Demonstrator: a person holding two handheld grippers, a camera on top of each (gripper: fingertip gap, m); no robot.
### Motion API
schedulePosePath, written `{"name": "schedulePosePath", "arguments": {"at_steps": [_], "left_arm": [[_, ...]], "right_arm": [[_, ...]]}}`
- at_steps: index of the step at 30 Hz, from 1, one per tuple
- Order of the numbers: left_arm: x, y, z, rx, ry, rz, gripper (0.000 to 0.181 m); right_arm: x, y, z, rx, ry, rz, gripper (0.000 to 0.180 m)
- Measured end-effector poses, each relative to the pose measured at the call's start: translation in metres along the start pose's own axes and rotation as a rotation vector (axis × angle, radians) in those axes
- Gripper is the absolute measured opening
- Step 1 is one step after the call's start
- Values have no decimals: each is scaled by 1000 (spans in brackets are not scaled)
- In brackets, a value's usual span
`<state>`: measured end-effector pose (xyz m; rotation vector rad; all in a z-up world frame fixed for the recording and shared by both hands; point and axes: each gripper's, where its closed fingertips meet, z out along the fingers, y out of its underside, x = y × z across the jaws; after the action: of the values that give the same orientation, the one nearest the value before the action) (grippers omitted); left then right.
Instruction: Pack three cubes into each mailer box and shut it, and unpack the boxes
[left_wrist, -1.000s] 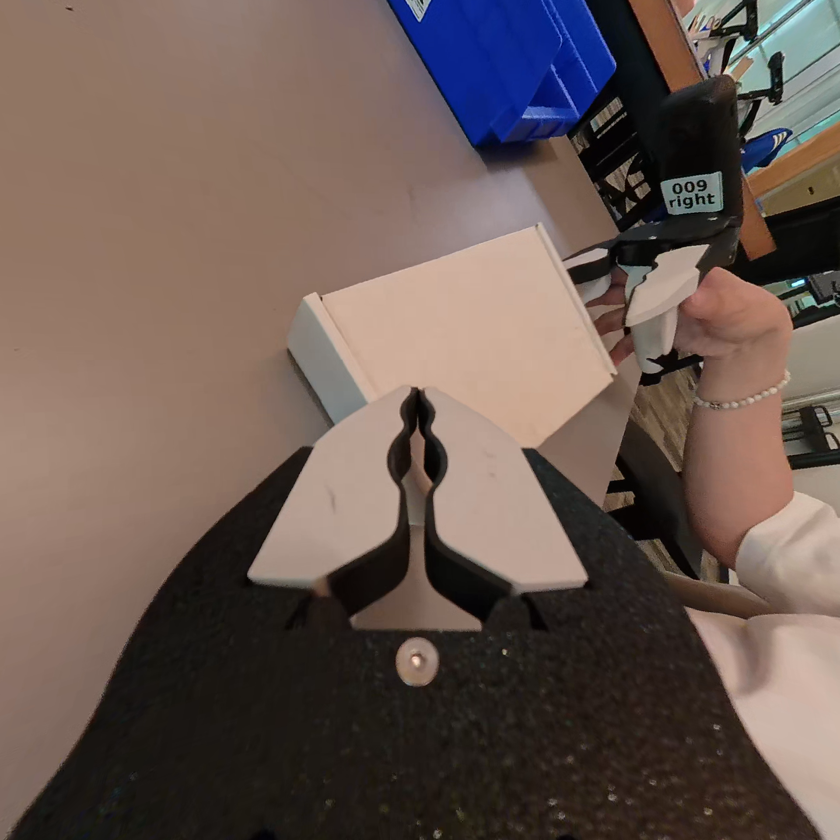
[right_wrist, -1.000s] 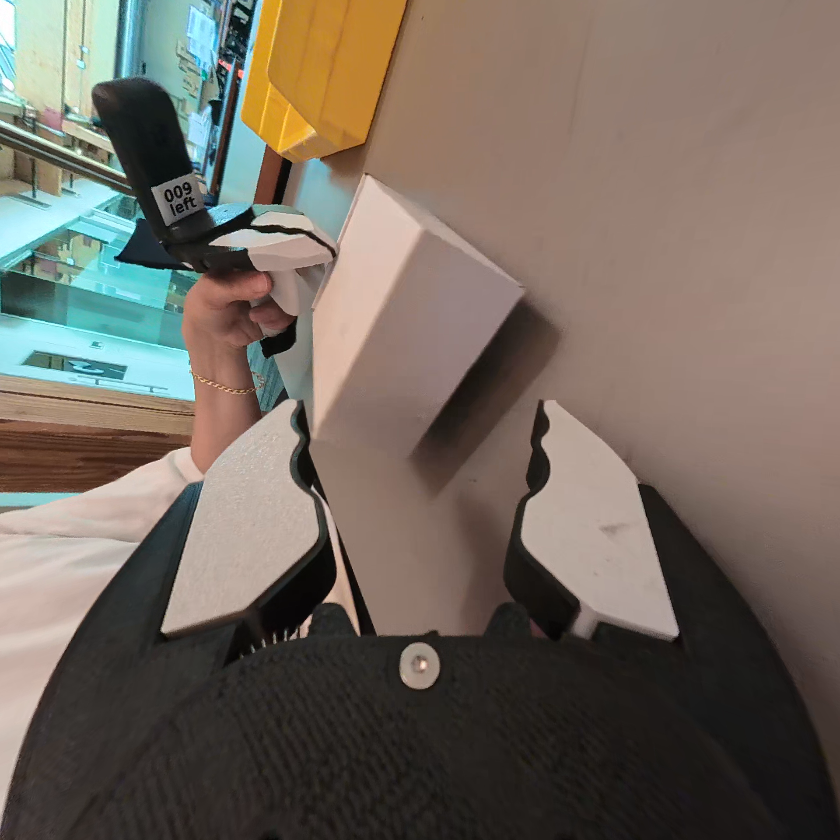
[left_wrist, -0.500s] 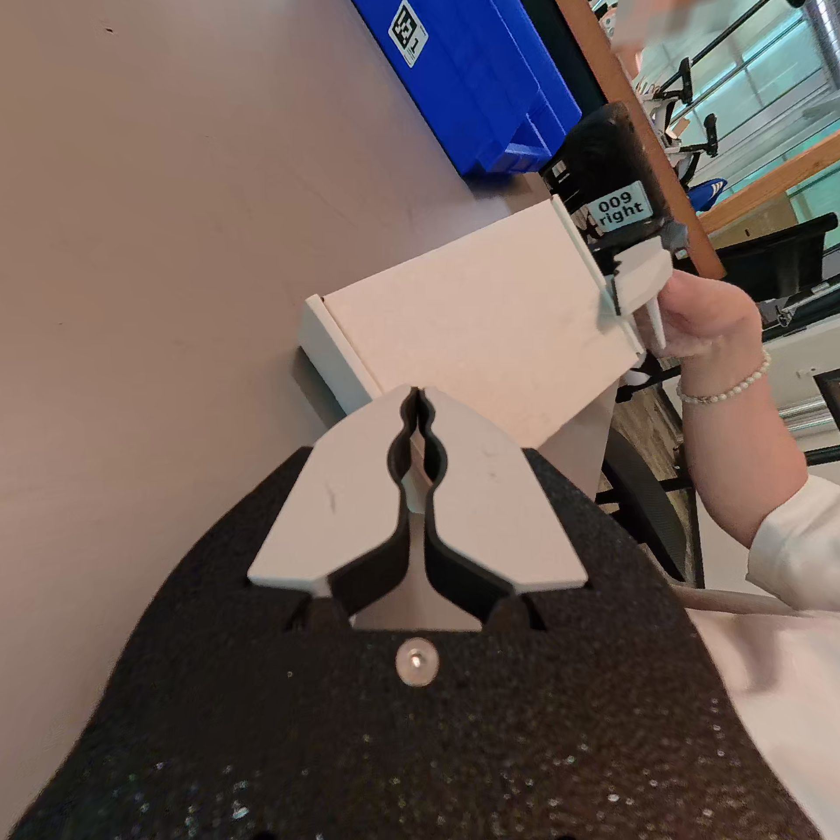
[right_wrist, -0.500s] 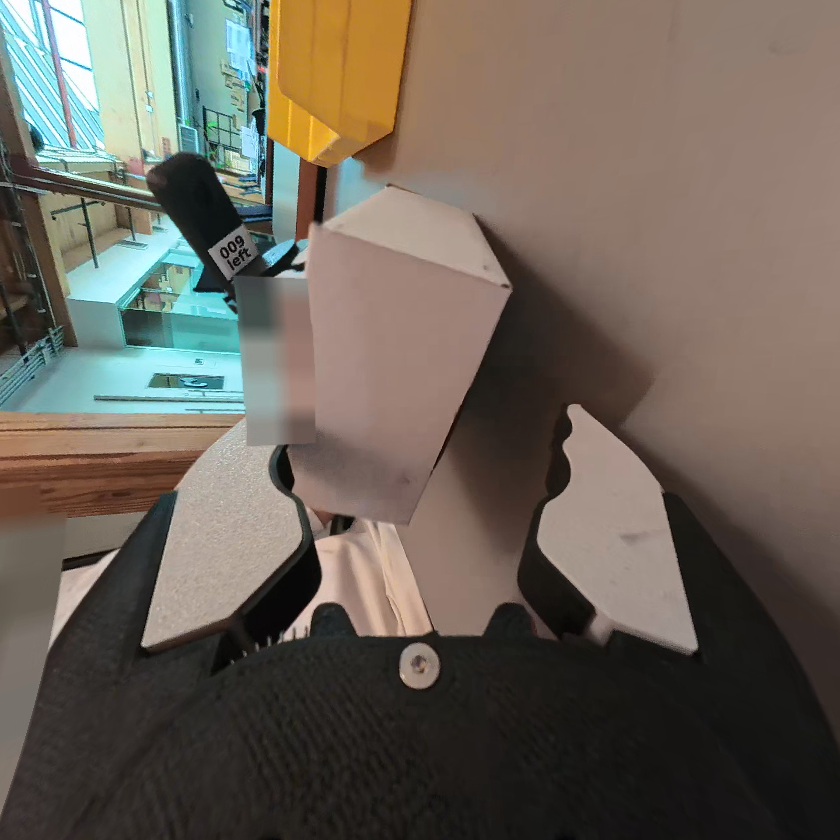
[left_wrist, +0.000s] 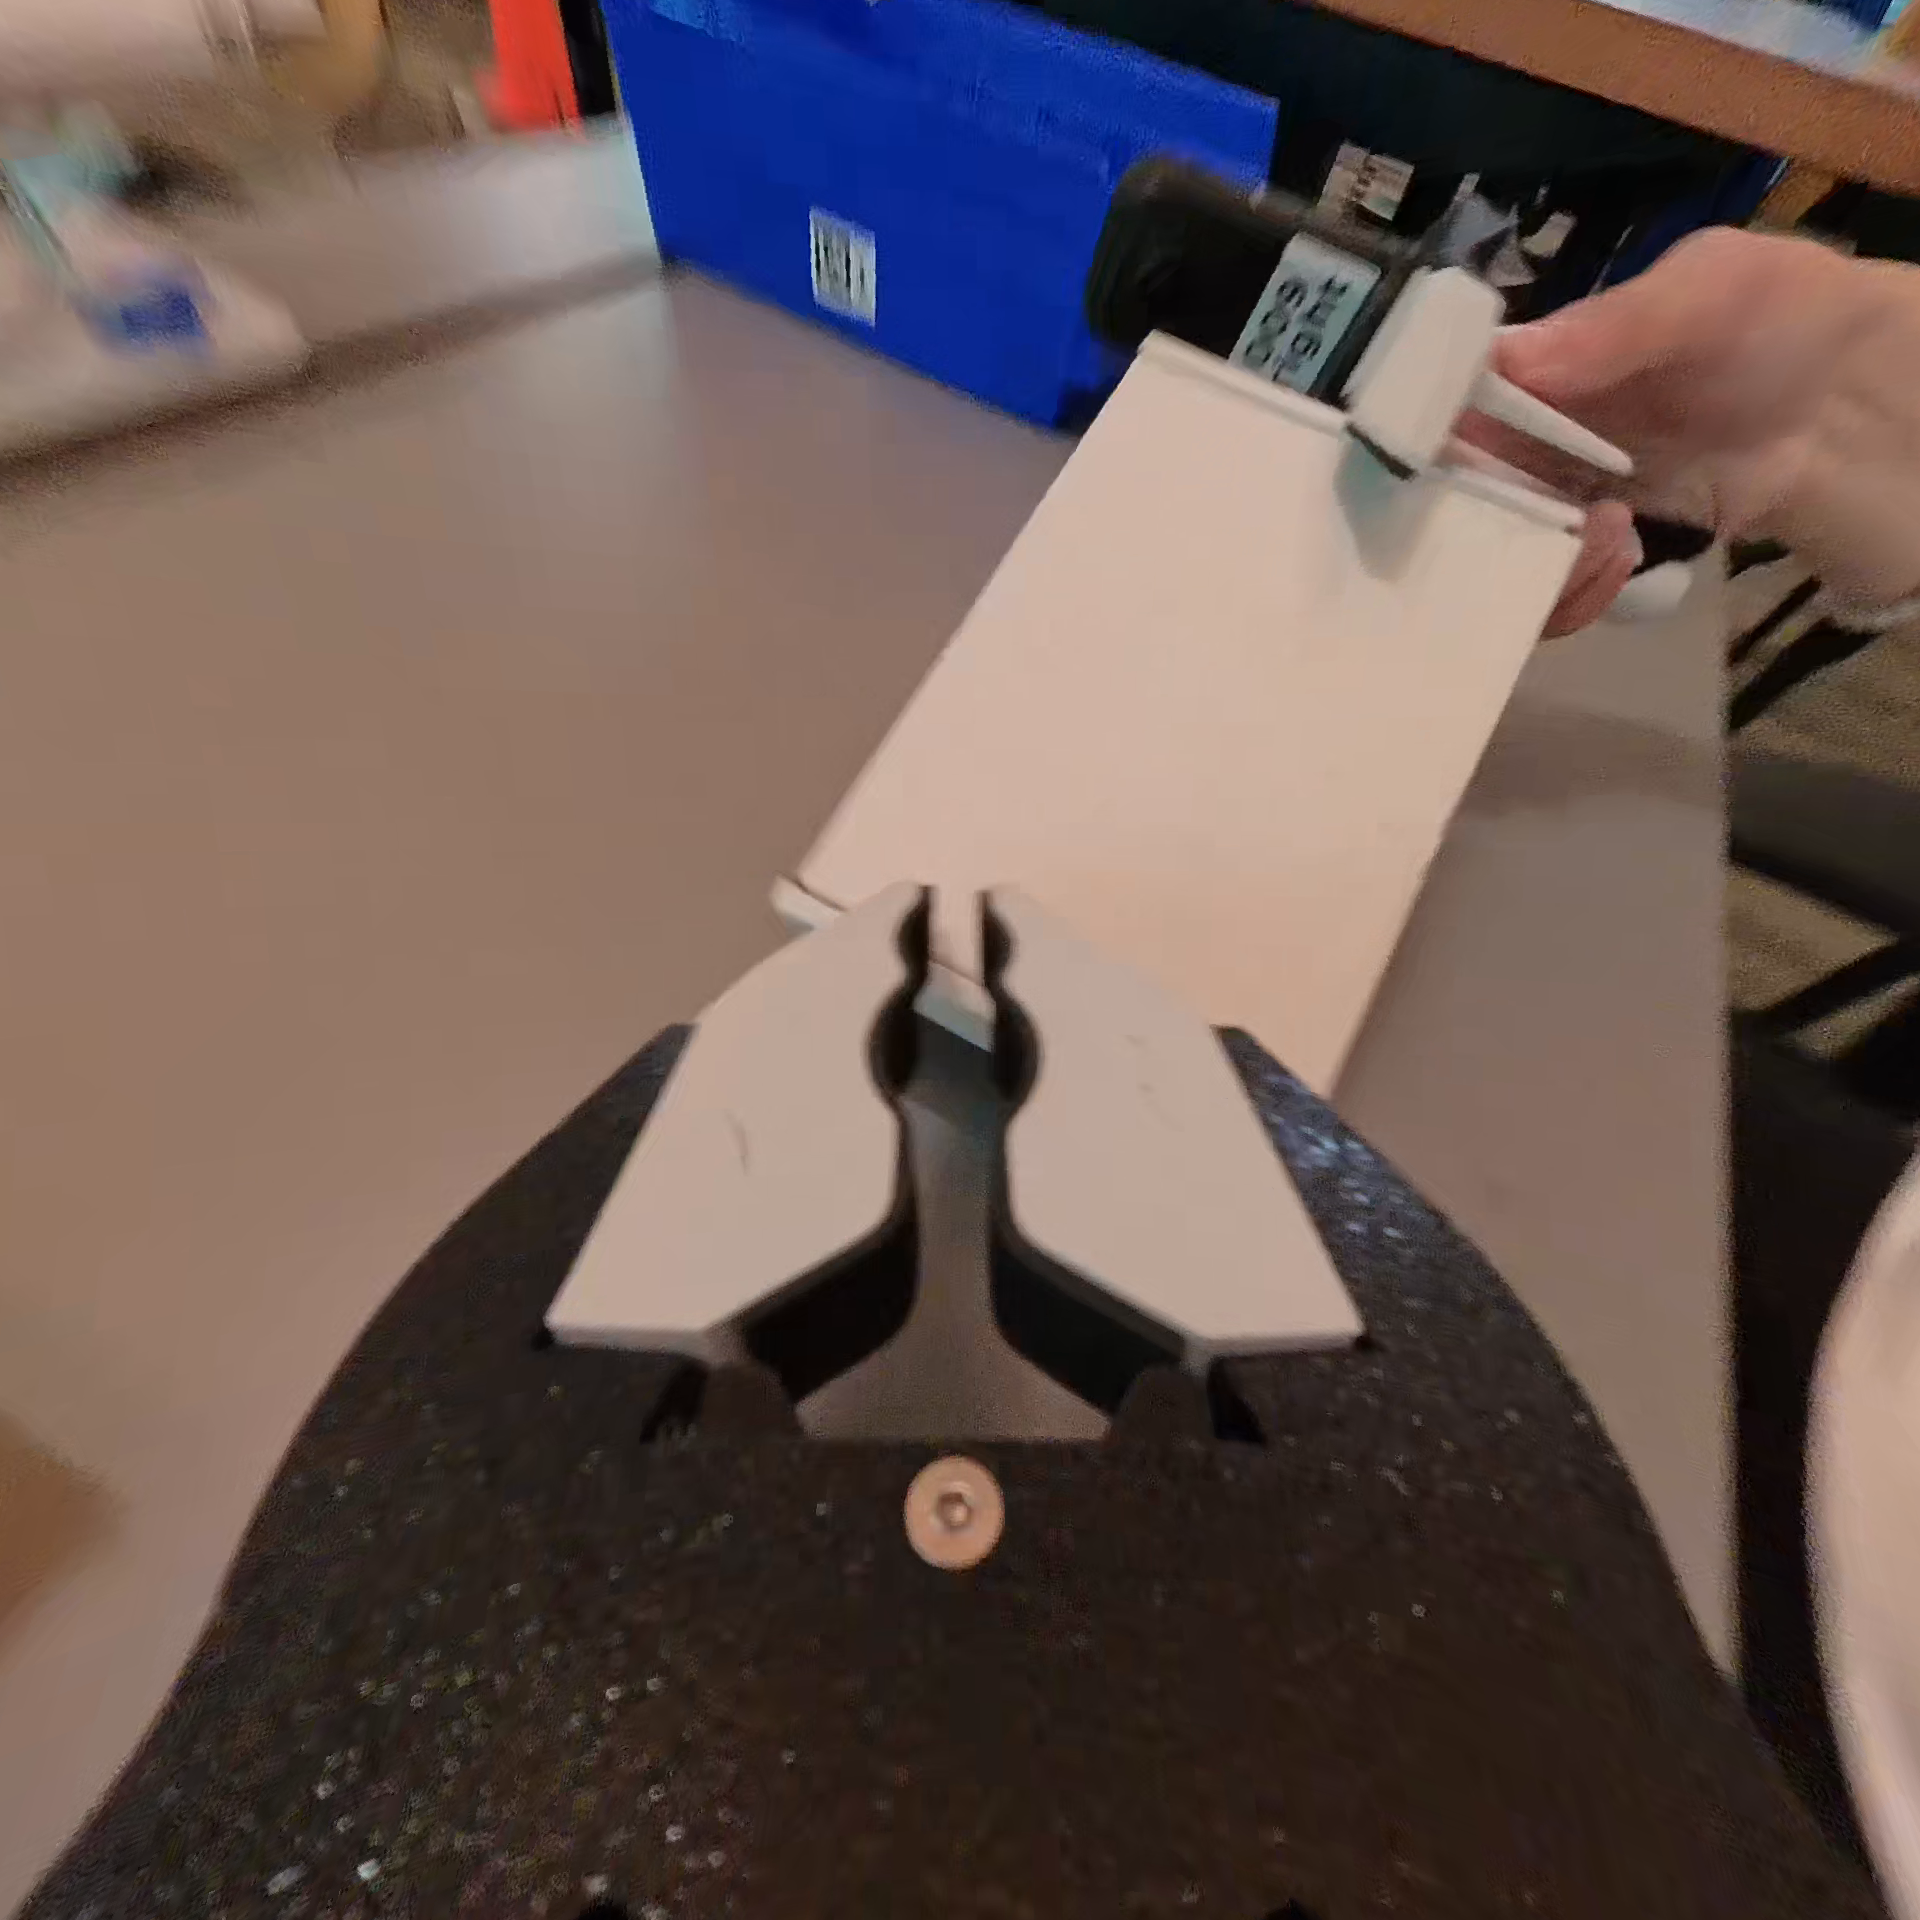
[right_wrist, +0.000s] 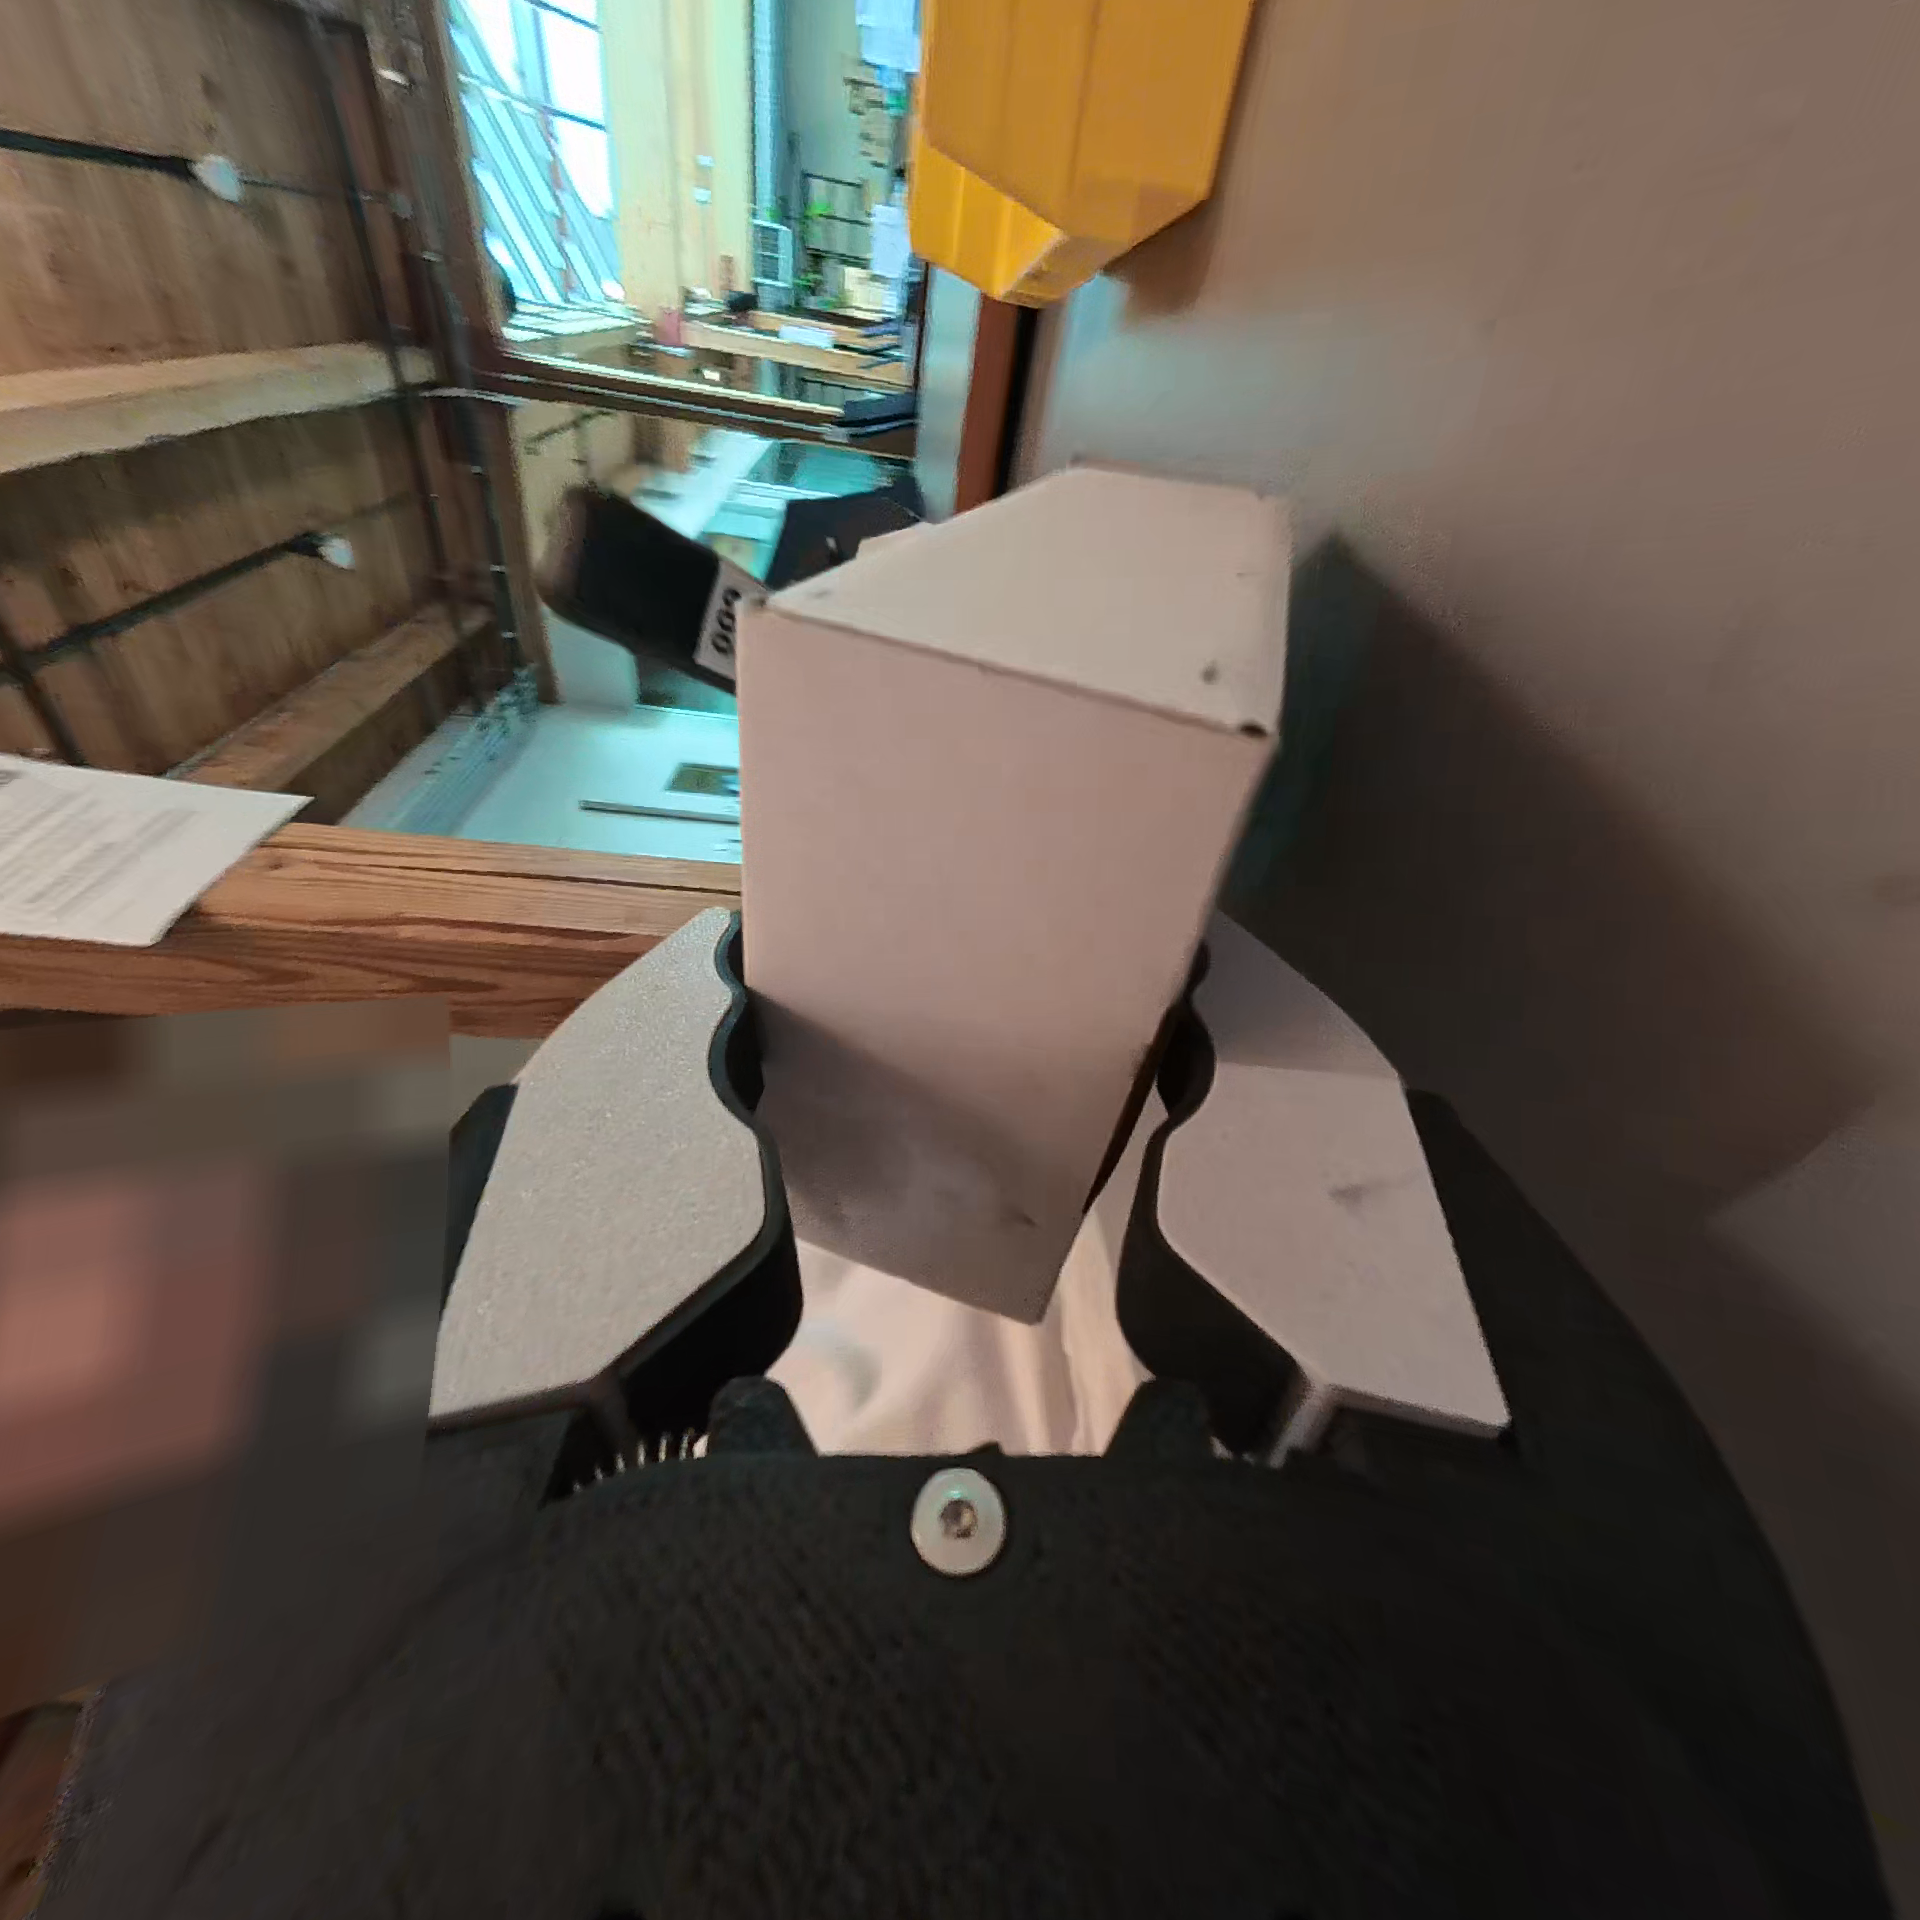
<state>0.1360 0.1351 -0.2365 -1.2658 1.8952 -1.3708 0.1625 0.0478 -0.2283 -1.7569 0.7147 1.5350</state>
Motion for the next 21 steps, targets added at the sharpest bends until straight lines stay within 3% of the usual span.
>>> {"name": "schedulePosePath", "arguments": {"at_steps": [1,5,10,13,18,21], "left_arm": [[2,-12,-7,48,-30,111,27],[19,-44,-32,189,-153,493,68],[37,-46,-40,172,-309,878,88],[44,-40,-37,167,-456,1224,102],[57,-23,-11,224,-504,1534,100],[61,-34,-8,315,-561,1567,100]], "right_arm": [[-5,0,-3,0,-43,9,76],[-24,-2,-15,-3,-135,9,76],[-47,-11,-38,33,-207,-1,76],[-54,-9,-47,28,-230,4,75],[-67,4,-41,-41,-351,21,76],[-72,6,-38,-48,-411,25,75]]}}
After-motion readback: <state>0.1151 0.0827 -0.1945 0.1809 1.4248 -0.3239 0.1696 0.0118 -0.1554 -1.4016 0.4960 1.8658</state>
